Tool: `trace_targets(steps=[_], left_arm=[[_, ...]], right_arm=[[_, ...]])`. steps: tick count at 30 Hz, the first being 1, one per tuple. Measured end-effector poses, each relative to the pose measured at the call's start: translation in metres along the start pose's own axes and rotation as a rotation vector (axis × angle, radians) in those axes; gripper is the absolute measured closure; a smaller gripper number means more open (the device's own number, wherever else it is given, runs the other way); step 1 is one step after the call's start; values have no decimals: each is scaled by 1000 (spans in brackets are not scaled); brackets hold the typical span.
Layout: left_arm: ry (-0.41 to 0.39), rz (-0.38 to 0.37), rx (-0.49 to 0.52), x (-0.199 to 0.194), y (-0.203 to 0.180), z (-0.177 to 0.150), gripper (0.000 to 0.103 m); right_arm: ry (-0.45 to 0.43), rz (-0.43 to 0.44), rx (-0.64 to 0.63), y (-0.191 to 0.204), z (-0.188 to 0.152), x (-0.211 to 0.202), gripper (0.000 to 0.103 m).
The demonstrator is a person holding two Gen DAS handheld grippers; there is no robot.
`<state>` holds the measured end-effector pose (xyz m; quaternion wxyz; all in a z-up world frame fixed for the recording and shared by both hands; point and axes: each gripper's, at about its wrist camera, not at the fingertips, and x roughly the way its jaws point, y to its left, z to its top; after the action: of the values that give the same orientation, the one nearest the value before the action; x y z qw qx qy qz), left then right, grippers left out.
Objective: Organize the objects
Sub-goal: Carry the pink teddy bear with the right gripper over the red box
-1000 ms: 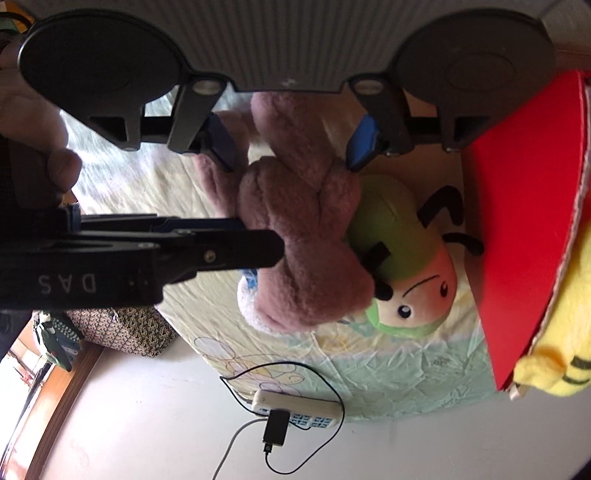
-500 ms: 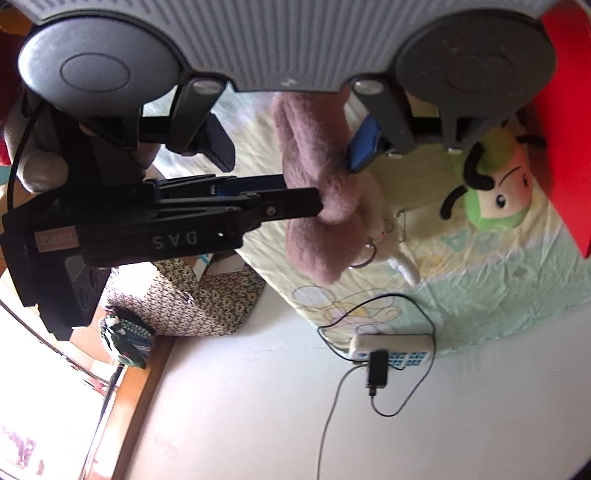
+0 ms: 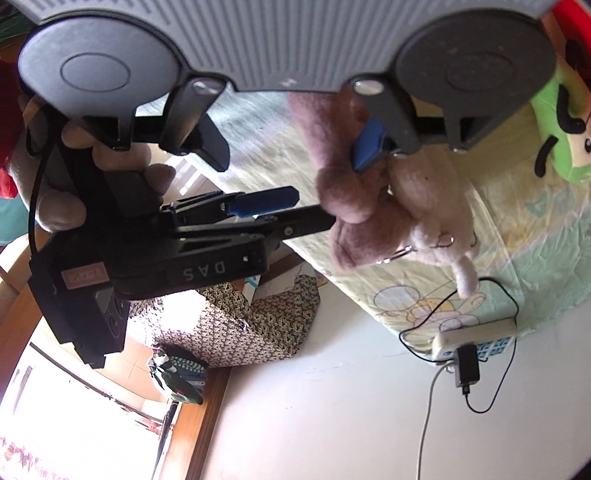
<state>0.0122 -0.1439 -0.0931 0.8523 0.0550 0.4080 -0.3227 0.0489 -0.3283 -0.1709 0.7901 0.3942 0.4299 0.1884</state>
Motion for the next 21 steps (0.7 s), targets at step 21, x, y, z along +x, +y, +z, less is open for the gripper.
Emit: trace_targets(steps=[21], left_arm=[[112, 44, 1, 44, 7, 3, 29]], right_arm=[[24, -3, 12, -18, -8, 24, 64]])
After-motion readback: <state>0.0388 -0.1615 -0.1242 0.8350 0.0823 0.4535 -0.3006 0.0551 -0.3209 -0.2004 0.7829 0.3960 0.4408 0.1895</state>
